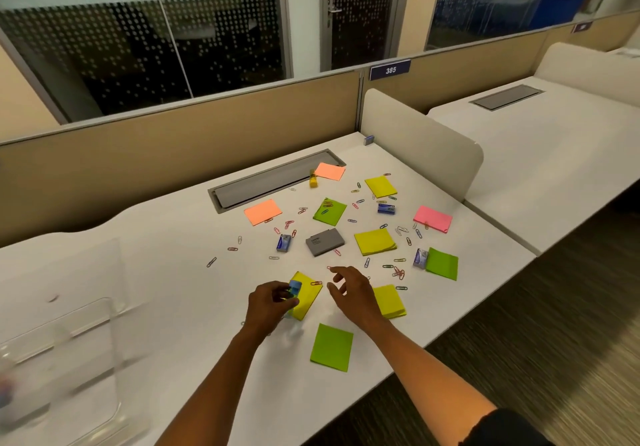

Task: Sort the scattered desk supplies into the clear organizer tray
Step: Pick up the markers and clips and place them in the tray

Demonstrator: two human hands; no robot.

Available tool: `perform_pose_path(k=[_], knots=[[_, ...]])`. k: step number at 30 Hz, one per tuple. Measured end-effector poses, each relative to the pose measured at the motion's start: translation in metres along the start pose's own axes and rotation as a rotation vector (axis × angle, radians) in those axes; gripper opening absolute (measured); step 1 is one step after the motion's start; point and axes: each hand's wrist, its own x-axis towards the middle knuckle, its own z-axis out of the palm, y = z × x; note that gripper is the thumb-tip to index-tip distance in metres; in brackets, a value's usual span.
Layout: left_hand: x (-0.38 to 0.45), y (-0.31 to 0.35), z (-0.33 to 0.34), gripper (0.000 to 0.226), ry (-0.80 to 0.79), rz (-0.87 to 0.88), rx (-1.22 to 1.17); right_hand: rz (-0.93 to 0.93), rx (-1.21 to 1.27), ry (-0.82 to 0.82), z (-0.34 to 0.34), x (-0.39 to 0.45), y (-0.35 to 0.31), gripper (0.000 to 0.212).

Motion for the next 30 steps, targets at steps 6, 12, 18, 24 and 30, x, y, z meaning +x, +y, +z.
perform_pose_path(k=[6,12,18,24,30], knots=[[0.016,0.013,-0.003,0.041,-0.040,0.060,-0.072,0.021,0.038,0.049,0.007,0.016,-0.031,0.031],[0.026,0.012,-0.010,0.042,-0.061,0.083,-0.101,0.031,-0.008,0.081,0.009,0.024,-0.047,0.029],[0.048,0.007,-0.007,0.042,-0.028,0.047,-0.131,0.037,-0.030,0.090,0.005,0.051,-0.045,0.032],[0.077,0.017,-0.002,0.044,0.029,0.008,-0.127,0.030,-0.005,0.052,0.008,0.099,-0.027,0.032],[0.120,0.031,0.002,0.046,0.086,-0.029,-0.073,0.020,0.027,-0.001,0.012,0.153,-0.004,0.032]])
